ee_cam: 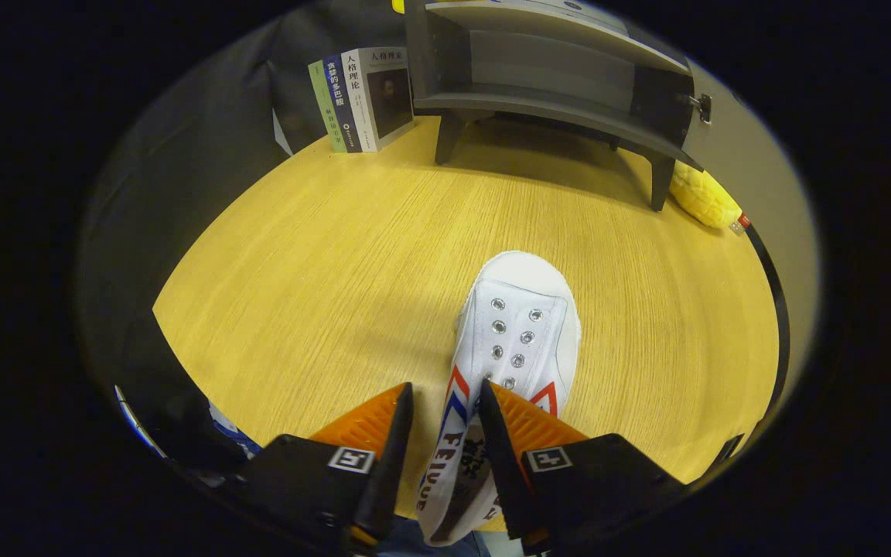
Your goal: Open the shoe cabinet door, grab the shoes and put them into the shoe cabinet, then close the shoe cabinet door.
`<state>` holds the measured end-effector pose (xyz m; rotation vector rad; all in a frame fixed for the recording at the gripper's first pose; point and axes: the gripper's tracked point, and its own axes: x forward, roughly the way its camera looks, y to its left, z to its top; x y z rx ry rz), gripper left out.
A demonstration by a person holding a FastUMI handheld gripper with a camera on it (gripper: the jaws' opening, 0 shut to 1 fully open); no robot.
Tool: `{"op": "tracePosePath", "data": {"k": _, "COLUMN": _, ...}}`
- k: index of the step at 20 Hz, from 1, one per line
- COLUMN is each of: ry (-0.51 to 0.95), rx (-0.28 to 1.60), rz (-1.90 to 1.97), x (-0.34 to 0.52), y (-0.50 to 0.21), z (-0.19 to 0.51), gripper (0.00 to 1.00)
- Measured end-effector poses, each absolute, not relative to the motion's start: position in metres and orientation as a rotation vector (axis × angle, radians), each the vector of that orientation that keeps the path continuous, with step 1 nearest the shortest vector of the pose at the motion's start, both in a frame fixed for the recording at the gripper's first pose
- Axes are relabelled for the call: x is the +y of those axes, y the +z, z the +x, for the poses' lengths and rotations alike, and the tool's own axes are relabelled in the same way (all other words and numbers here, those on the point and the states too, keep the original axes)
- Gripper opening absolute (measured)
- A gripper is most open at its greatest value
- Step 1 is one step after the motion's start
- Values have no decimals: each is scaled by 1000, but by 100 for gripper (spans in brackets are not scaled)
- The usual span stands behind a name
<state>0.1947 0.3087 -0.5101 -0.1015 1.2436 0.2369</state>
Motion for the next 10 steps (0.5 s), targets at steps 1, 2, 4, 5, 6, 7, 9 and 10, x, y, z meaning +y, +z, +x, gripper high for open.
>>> {"op": "tracePosePath", "data": {"k": 1, "ry": 211, "rx": 1239, "rz": -100, "x": 306, "y": -507, "z": 197, "gripper": 45}}
{"op": "tracePosePath", "data": {"k": 2, "ry": 204, "rx": 1256, "rz": -91, "x": 305, "y": -507, "z": 197, "gripper": 35}}
{"op": "tracePosePath", "data": {"k": 4, "ry": 215, "rx": 1269, "rz": -65, "x": 306, "y": -504, "z": 194, "gripper": 26}}
{"op": "tracePosePath", "data": {"k": 5, "ry": 224, "rx": 1267, "rz": -20, "x": 310, "y": -509, "z": 197, "gripper": 18}}
{"op": "tracePosePath", "data": {"k": 6, "ry": 220, "rx": 1264, "rz": 33, "x": 305, "y": -502, "z": 196, "gripper": 8}}
{"op": "tracePosePath", "data": {"k": 7, "ry": 215, "rx": 1262, "rz": 81, "x": 307, "y": -504, "z": 197, "gripper": 8}}
{"op": "tracePosePath", "data": {"k": 9, "ry": 230, "rx": 1246, "rz": 136, "x": 306, "y": -499, "z": 197, "gripper": 4}}
{"op": "tracePosePath", "data": {"k": 10, "ry": 244, "rx": 1227, "rz": 147, "x": 306, "y": -494, "z": 200, "gripper": 4}}
